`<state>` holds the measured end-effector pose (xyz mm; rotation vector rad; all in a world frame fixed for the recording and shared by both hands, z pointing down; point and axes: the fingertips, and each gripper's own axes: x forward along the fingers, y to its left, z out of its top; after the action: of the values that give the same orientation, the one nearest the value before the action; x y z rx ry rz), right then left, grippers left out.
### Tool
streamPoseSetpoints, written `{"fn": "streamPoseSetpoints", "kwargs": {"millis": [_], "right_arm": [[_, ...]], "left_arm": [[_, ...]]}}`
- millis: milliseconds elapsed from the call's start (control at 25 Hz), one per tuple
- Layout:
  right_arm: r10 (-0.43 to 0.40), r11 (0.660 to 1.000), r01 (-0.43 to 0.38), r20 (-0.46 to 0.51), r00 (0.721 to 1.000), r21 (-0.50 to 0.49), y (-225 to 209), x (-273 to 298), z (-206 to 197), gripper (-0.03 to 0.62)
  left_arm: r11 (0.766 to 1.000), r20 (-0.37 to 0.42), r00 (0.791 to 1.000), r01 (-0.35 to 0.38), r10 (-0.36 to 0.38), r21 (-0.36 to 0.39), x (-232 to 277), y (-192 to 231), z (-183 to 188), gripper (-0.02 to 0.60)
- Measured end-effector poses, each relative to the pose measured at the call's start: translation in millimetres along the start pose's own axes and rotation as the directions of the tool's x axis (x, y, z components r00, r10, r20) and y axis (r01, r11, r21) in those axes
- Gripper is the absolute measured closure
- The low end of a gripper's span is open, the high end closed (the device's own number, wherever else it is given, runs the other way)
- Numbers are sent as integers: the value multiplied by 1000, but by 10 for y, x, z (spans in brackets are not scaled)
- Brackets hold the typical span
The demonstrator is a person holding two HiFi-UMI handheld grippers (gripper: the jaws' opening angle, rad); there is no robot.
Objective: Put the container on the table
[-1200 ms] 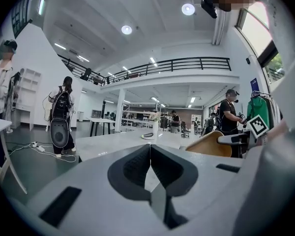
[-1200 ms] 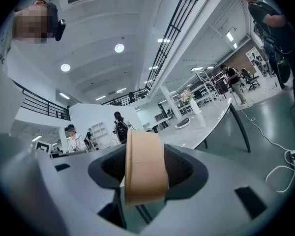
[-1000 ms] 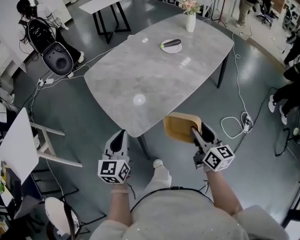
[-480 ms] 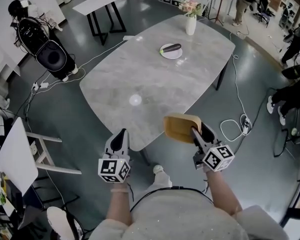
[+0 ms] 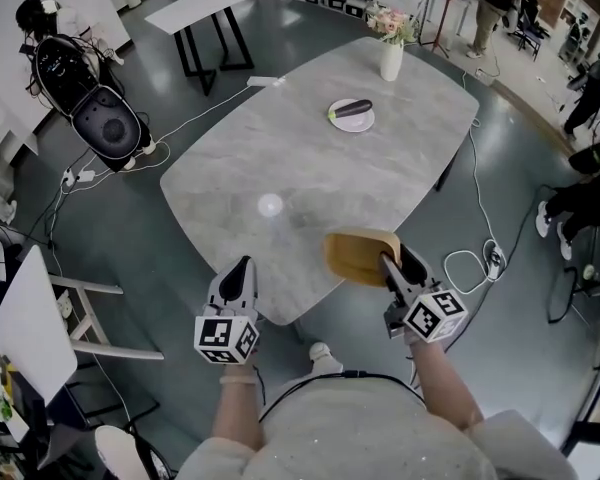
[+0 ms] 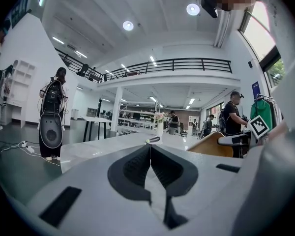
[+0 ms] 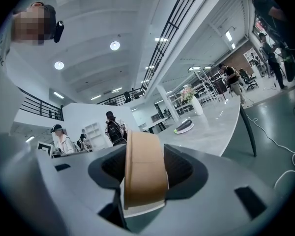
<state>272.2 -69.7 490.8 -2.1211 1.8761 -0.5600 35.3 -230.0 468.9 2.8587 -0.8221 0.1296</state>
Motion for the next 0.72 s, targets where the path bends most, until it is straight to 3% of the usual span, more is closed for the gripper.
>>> {"fn": "streamPoseSetpoints", "kwargs": {"millis": [720], "right_arm": [[38, 999, -37, -18, 999, 17, -13, 296, 46, 378]], "left_arm": [[999, 17, 999, -48, 49, -13, 21, 187, 22, 575]]}}
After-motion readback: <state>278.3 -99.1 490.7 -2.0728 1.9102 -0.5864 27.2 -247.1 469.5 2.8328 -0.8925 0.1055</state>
